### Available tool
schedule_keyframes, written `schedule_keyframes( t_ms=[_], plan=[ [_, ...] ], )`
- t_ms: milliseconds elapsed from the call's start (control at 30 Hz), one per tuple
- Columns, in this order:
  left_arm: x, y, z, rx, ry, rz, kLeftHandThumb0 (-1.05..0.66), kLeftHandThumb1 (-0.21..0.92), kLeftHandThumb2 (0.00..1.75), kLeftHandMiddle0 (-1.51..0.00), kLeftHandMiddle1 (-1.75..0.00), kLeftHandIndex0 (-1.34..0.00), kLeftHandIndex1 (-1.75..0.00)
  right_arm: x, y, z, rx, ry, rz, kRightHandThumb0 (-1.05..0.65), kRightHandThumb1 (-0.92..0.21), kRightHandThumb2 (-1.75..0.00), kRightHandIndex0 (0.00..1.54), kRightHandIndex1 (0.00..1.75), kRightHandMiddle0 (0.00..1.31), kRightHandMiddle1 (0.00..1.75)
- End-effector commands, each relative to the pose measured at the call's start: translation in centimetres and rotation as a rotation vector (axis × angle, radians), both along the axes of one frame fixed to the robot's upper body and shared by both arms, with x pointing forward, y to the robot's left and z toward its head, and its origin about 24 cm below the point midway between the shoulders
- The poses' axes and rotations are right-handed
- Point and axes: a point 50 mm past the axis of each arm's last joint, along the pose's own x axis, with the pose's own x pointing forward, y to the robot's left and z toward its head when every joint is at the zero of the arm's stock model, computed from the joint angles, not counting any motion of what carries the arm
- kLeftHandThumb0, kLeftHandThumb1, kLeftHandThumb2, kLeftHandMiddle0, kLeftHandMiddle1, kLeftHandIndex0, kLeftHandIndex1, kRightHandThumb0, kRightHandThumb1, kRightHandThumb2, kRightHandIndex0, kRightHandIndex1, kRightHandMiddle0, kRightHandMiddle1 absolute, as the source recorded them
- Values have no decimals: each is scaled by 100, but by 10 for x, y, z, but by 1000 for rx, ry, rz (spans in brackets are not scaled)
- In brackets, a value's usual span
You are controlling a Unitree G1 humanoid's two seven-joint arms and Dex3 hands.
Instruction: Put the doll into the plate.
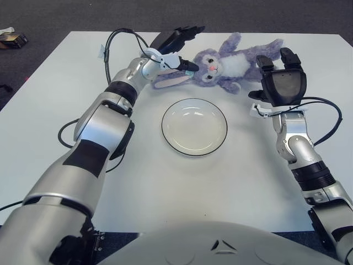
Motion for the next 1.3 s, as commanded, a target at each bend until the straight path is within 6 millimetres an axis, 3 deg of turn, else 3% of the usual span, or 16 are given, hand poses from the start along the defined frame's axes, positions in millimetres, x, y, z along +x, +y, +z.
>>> schedule_keyframes(
  t_ms=[0, 300, 433, 667, 967, 1267],
  plan=[
    [0, 3, -3, -4, 13, 6, -72, 92, 12, -32, 0, -41, 0, 1, 0, 5, -35, -33, 3, -69, -86, 0, 18, 0, 27, 2],
    [0, 3, -3, -4, 14, 6, -71, 92, 12, -32, 0, -41, 0, 0, 2, 5, -41, -52, 3, -70, -86, 0, 15, 0, 24, 0],
    [0, 3, -5, -1, 15, 9, -70, 92, 12, -32, 0, -41, 0, -19, 11, 9, -93, -141, 14, -68, -87, -1, 14, 0, 24, 0],
    [0, 3, -6, 2, 16, 13, -70, 92, 13, -32, 0, -41, 0, -24, 15, 12, -106, -167, 22, -64, -90, -1, 13, 0, 23, 0],
    [0, 3, -7, 5, 19, 19, -70, 92, 13, -32, 0, -41, 0, -12, 16, 19, -121, -167, 17, -62, -92, -1, 11, 0, 24, 1],
    [0, 4, -8, 7, 20, 23, -69, 92, 13, -32, 0, -41, 0, 15, 6, 14, -139, -118, -16, -63, -91, 0, 12, 0, 26, 1]
  ],
)
